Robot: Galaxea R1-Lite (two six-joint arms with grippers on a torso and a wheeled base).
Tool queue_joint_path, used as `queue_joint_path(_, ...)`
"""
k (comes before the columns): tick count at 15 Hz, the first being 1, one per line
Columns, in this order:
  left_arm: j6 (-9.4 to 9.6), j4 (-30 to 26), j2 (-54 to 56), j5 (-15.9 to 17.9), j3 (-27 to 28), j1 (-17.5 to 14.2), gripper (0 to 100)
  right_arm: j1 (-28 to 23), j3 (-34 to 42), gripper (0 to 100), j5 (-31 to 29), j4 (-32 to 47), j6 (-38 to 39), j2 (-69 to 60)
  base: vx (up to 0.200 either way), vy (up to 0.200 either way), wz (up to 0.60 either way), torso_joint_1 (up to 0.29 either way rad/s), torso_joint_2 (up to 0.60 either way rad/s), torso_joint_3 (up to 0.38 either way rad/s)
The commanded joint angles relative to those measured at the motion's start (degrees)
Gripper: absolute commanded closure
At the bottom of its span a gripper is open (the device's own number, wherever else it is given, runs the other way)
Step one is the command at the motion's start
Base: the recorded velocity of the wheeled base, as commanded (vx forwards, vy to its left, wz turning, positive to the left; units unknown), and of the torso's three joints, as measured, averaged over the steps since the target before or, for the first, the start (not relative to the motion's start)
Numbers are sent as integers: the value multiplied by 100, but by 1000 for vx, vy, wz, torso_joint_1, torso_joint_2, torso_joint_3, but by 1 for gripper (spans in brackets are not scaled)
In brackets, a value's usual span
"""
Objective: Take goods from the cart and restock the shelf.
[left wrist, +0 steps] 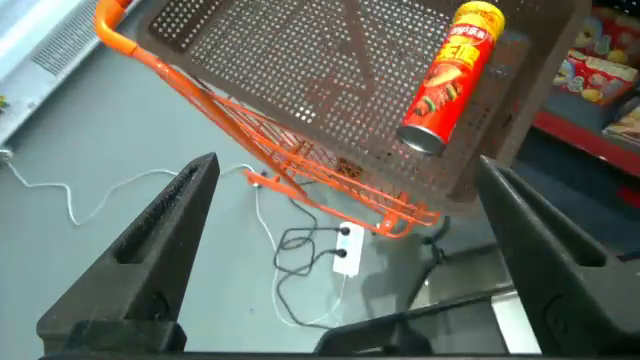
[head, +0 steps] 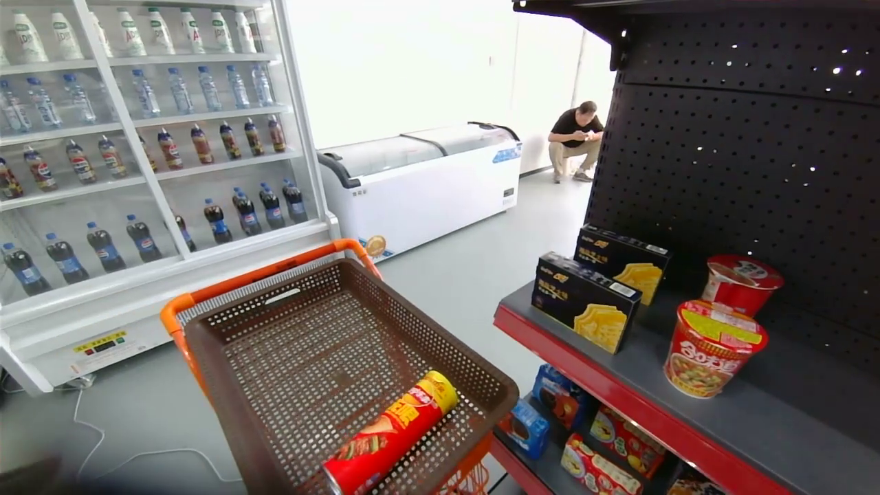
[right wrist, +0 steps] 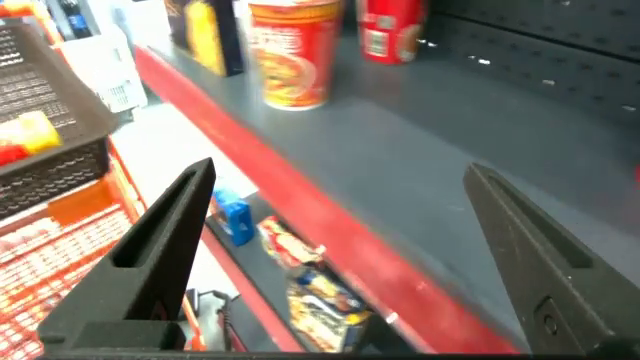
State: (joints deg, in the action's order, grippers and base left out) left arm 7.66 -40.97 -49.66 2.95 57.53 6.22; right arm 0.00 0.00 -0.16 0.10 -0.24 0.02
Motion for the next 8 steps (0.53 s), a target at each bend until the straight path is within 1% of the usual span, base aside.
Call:
queue_joint_path(1,-133,1004,-1379,180,136,161,0,0,0,0,-2,-1,-2,-2,0,0,0,0,0,0)
queue_joint_path(3,-212,2260,-1344,180,-567,161,0,0,0,0,-11,-1,-2,-2,0,0,0,0,0,0)
queue_joint_path(4,-238,2673,-1309,171,-866,152,0,0,0,0,-2,-1,-2,-2,0,0,0,0,0,0)
queue_joint_path(8,-361,2709,-1098,162,-1314,178,0,0,0,0,-2,-1,-2,-2,0,0,0,0,0,0)
